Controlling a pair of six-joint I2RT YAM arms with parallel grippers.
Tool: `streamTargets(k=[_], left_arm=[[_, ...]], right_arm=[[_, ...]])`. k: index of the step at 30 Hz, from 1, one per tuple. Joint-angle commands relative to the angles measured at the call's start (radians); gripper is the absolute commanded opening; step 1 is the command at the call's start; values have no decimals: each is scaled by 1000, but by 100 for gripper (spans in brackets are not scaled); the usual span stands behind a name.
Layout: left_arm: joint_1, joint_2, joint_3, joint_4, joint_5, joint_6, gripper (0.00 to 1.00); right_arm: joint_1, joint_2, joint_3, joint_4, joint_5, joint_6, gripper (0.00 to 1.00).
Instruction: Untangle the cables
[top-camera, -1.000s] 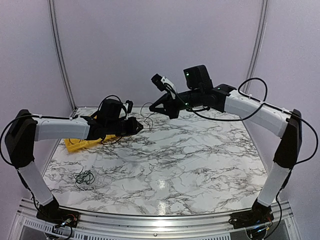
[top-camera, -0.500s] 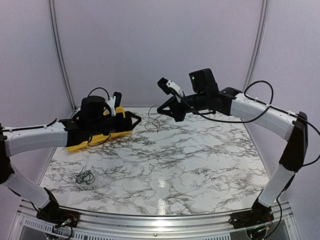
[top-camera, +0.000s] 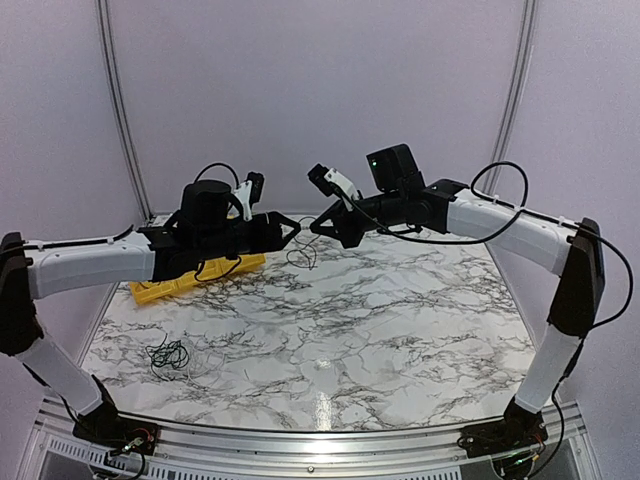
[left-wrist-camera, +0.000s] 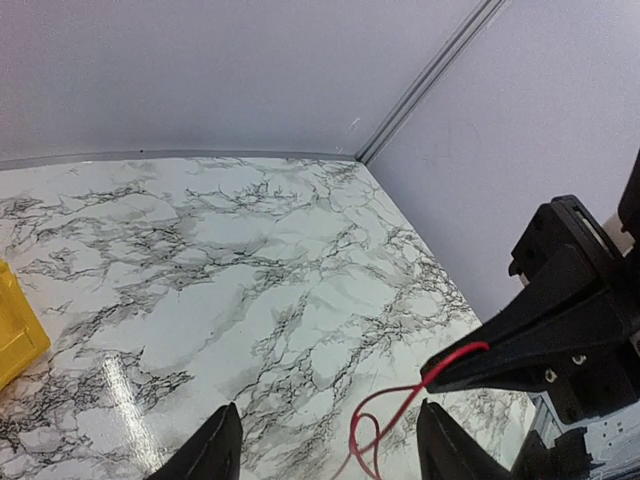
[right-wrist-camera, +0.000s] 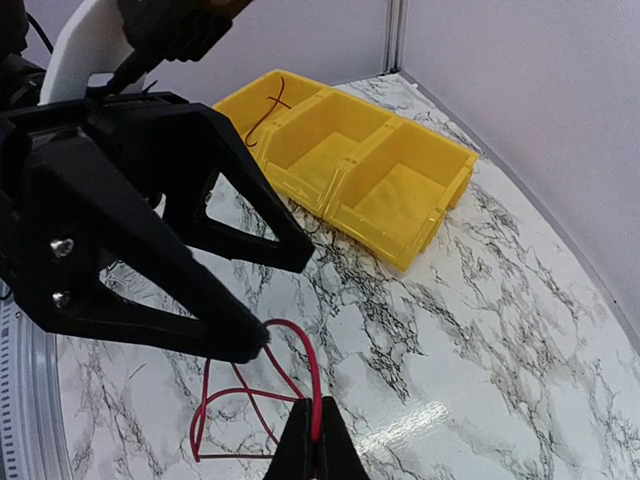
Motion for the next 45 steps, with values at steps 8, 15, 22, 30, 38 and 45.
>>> streamTargets(k=[8,15,22,30,38,45], left_arm=[[-1,238,146,58,-62,-21,56],[10,272,15,62,-199,-83,51],[14,220,-146,62,-184,-128,50],[13,-9,-256,62,-215,-72,54],[15,-282,-259,25,-186,234,58],[11,-200,-25,-275,100,484,57]], right_arm=[[-2,-74,70,-8,-191,29,0],[-8,-146,191,-53,-194,51,0],[-9,-193,230,-62,-143,60,0],[-26,-215,81,-50,-71,-14,0],[-26,-233,-45,-80,-81,-134,0],[-24,-239,-92,-116,-104,-204,0]])
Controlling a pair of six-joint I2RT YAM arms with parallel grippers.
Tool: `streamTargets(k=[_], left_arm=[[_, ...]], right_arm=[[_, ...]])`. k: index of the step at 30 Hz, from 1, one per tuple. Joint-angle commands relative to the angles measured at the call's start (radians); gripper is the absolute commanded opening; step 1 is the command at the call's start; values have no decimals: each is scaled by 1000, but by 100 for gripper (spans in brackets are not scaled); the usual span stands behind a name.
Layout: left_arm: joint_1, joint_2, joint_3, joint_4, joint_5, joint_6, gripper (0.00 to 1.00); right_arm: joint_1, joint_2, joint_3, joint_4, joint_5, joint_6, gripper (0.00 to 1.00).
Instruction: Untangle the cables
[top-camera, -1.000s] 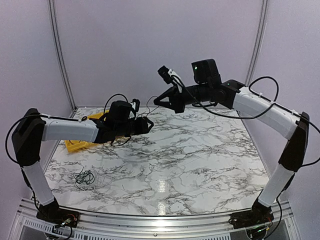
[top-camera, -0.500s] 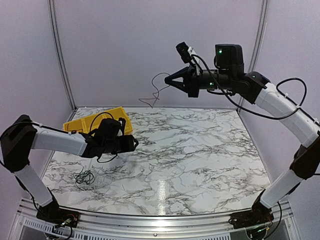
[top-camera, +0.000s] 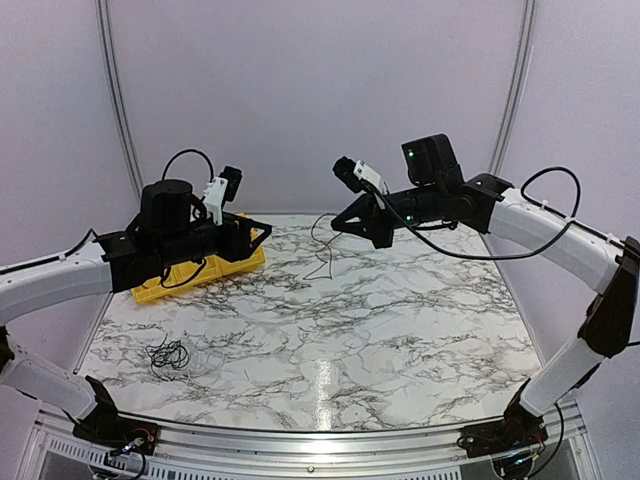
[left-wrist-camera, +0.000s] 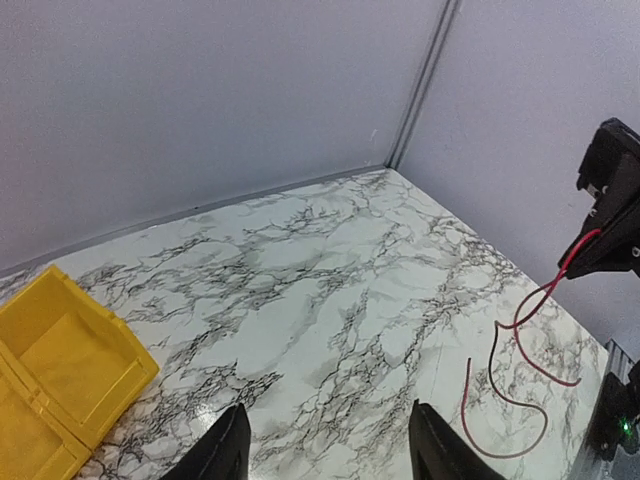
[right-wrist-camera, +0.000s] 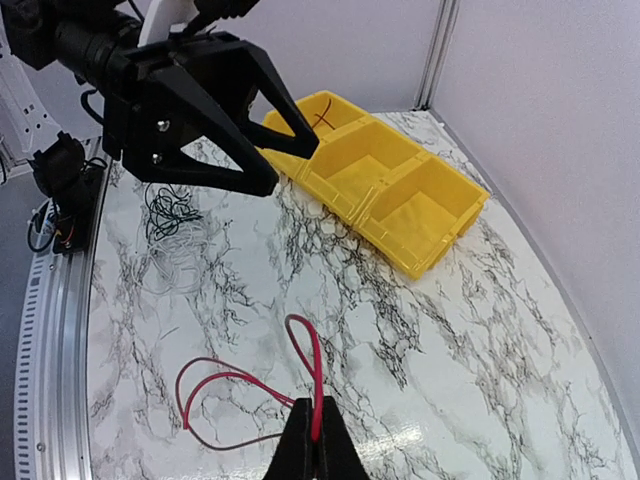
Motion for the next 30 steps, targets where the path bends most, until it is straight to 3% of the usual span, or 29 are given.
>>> streamTargets(k=[1,11,26,30], left_arm=[[-2,63,142,-216,217,202,57],[-19,172,307,-198,410,201,57],[-30,321,396,-159,517,192,39],[-30,346,415,-157,516,198,24]], right_arm=[[-6,-27,-12,-24,-13,-55,0],[-5,-27,-19,-17,-5,-56,0],[0,-45,-26,-20,6,-54,0],[1,-52,-36,-14,17,-52,0]])
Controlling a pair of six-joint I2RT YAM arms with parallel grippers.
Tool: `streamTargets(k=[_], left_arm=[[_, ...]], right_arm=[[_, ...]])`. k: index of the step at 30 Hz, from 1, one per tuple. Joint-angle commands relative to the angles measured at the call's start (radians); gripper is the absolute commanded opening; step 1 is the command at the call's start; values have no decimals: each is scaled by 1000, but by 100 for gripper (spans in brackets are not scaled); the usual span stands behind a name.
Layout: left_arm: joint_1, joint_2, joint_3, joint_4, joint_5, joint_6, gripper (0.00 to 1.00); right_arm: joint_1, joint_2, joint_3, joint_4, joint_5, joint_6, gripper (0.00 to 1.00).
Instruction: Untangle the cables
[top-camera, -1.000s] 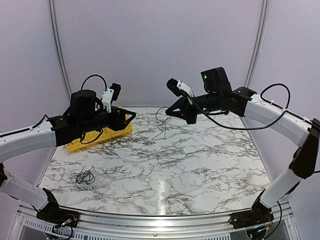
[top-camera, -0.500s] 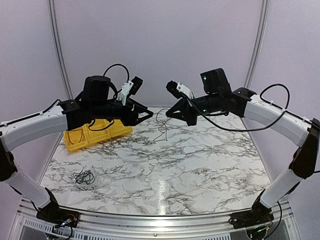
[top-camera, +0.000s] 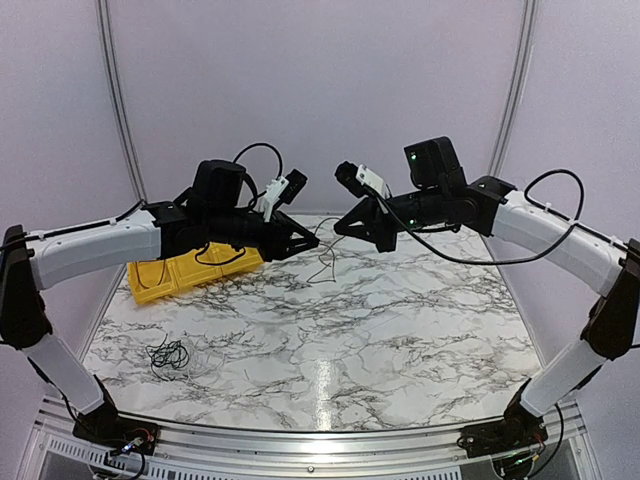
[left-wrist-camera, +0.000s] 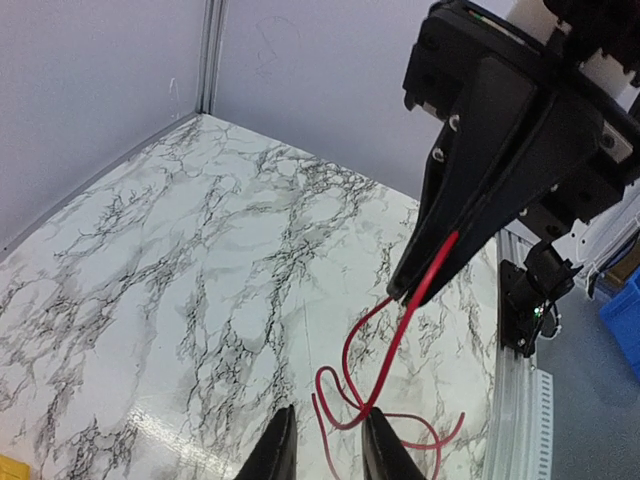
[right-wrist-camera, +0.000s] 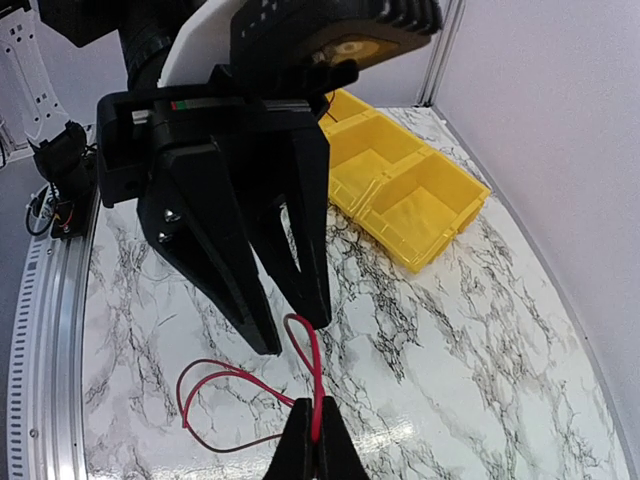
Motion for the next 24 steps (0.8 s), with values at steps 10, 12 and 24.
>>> streamTargets(k=[10,12,24], left_arm=[[-3,50,53,85,34,-28,2],[0,48,48,82,5,-41,1],[113,-113,-111,-154,-536,-224,0]], right_arm=[[0,-46,-38,24,78,-3,0],[0,-50,-42,24,102,-3,15],[-55,-182,-242,48,209,-19,66]])
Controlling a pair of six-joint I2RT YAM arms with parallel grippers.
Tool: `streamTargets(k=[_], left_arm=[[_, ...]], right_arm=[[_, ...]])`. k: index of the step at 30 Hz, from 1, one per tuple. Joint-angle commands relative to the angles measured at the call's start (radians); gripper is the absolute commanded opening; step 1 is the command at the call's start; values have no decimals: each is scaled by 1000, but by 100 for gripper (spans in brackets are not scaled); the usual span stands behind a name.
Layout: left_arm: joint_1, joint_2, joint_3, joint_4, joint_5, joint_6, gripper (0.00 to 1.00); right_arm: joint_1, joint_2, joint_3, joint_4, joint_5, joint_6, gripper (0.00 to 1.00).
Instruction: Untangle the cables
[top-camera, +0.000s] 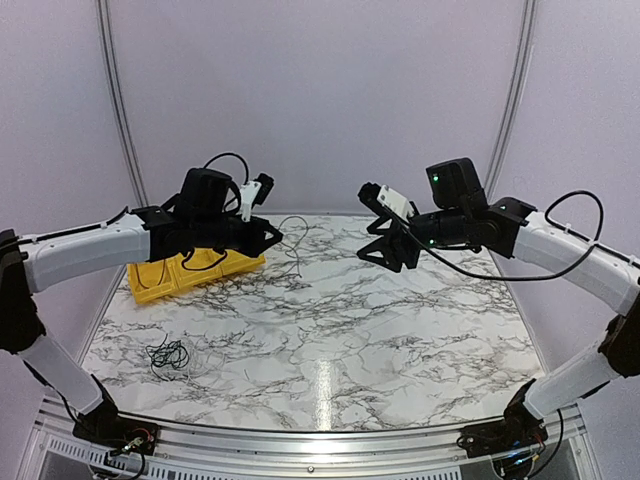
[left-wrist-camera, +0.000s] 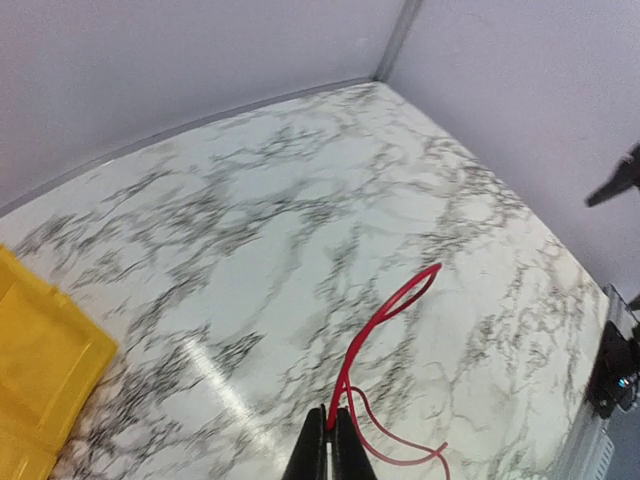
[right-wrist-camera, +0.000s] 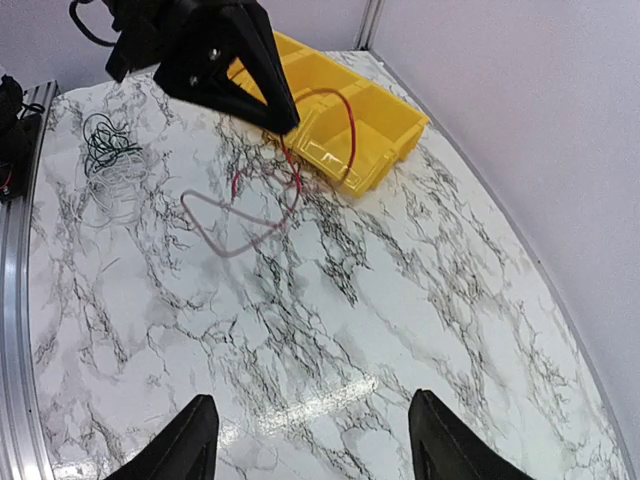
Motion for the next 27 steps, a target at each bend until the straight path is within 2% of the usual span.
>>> streamTargets(k=[1,6,10,18,27], left_arm=[[68,-106,-60,-132,-346,-111,0],[134,-170,-114,-182,-604,-139,0],[187,-160,-104,-221,-743,-91,0],[309,2,-37,-228,-774,-41,0],[365,199,53,-239,-789,26,0]], right_arm=[[-24,-45,-56,26,47,0,66],[-24,-55,-81,34,47,-3,66],[-24,-50,-82,39,45,-4,66],[-25,-51,-81,40,45,-5,66],[-25,-85,-114,33,66,-9,67]])
